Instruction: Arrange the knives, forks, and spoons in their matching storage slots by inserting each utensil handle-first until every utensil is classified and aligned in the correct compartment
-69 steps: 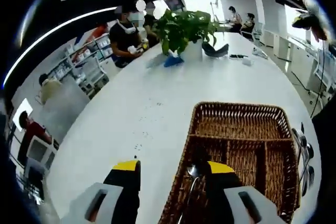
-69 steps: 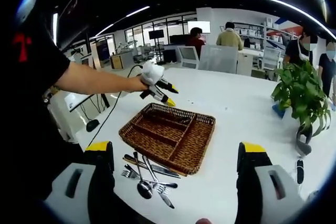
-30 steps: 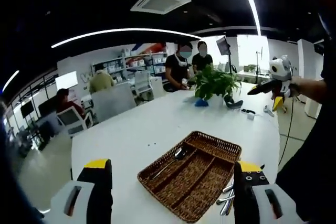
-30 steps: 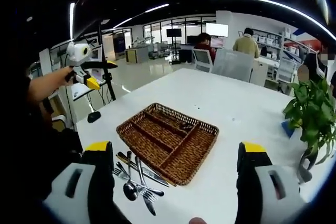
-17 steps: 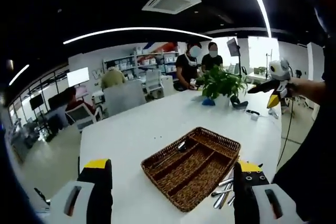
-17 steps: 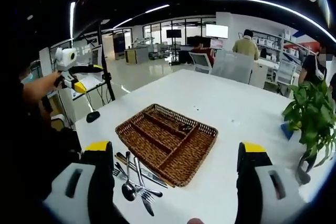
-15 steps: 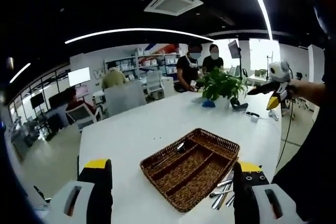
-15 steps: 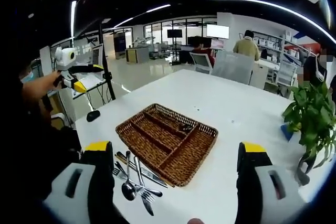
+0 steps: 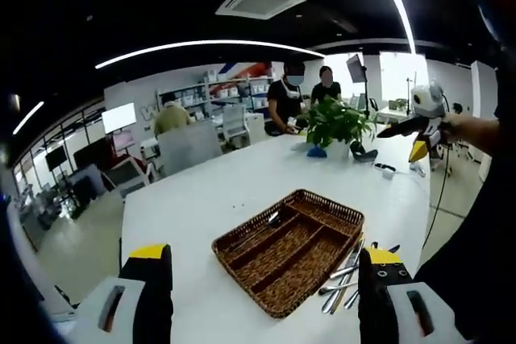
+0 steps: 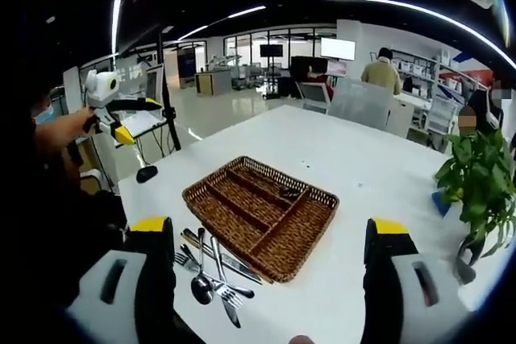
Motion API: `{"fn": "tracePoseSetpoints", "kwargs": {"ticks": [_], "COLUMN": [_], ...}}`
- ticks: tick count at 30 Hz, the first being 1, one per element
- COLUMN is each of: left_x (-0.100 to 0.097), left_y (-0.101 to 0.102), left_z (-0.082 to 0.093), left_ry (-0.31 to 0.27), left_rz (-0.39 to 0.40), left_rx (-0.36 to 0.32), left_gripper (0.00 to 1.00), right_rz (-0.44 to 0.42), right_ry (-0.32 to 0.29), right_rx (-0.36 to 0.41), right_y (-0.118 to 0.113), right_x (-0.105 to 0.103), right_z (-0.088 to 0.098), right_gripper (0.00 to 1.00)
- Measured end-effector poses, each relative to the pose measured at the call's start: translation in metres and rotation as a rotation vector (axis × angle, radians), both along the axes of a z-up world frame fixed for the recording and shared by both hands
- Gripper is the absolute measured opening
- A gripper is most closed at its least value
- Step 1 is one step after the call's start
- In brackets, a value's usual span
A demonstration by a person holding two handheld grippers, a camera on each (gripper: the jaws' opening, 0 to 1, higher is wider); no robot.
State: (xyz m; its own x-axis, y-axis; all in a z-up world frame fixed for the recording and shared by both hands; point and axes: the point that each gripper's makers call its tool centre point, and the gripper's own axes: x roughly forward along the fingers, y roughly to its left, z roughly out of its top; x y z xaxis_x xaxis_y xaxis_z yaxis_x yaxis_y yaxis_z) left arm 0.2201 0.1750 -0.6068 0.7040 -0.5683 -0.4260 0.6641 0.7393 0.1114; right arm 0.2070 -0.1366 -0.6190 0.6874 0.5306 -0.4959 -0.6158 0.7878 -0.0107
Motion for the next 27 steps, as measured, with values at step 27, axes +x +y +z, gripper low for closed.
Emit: {"fn": "tracePoseSetpoints", "kwargs": {"ticks": [27], "left_x": [-0.021], "left_y": [0.014], "left_z": [-0.026], "left_ry": [0.049], "left_rz": [-0.03], "left_rx": [0.066], "left_gripper": [1.0], "right_rz": [0.155], "right_ry": [0.089], "right_rx": [-0.02], "right_y": [0.062], "right_x": [-0.019], "right_z": [-0.067], "right_gripper": [0.91]}}
